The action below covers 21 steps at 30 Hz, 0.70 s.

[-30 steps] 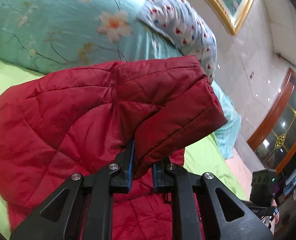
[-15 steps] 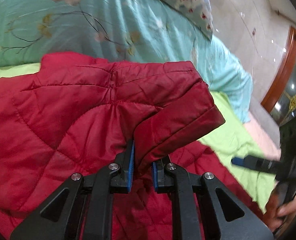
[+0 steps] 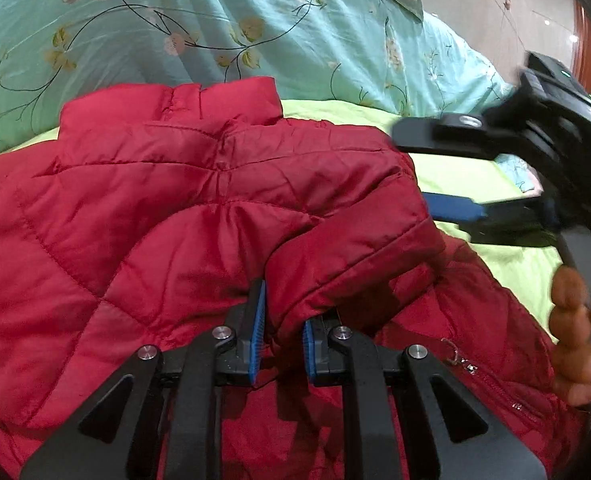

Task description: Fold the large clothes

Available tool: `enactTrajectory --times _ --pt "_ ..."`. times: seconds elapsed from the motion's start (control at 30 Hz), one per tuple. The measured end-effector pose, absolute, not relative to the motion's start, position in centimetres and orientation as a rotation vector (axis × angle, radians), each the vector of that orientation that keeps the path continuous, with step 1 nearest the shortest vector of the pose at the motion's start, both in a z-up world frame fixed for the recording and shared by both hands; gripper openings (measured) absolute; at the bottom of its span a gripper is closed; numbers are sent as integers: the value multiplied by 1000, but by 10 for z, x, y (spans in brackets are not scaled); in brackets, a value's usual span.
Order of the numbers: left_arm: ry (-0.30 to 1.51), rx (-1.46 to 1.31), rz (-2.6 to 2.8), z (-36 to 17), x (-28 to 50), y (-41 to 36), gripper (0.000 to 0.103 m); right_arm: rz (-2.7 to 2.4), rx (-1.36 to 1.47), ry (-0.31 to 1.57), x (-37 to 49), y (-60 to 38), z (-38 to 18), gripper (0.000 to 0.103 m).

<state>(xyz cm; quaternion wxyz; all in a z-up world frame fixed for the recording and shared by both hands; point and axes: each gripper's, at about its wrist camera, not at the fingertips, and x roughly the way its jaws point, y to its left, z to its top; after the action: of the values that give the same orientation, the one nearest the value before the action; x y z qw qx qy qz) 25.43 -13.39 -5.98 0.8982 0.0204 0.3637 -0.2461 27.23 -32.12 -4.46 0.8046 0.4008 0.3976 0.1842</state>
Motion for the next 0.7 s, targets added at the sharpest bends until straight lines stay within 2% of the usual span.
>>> enactTrajectory --times 0.07,0.1,0.13,0.2,0.3,0.37,0.7 --pt "756 29 -513 -60 255 -133 13 391 857 871 282 -316 -51 65" --pt "758 22 -514 -59 257 -134 13 389 863 888 287 -314 -57 61" --pt "762 17 -513 -58 257 -133 13 395 871 896 289 -313 -60 45" --pt "776 6 -514 -59 259 -130 17 414 890 924 294 -310 -69 22" --pt "802 -15 -543 -56 253 -122 29 397 870 917 292 -309 -67 11" --pt "801 -28 -568 -51 246 -115 35 393 857 894 288 -312 -62 10" --pt "741 -72 -458 -14 239 -42 36 303 720 794 273 -338 -24 8"
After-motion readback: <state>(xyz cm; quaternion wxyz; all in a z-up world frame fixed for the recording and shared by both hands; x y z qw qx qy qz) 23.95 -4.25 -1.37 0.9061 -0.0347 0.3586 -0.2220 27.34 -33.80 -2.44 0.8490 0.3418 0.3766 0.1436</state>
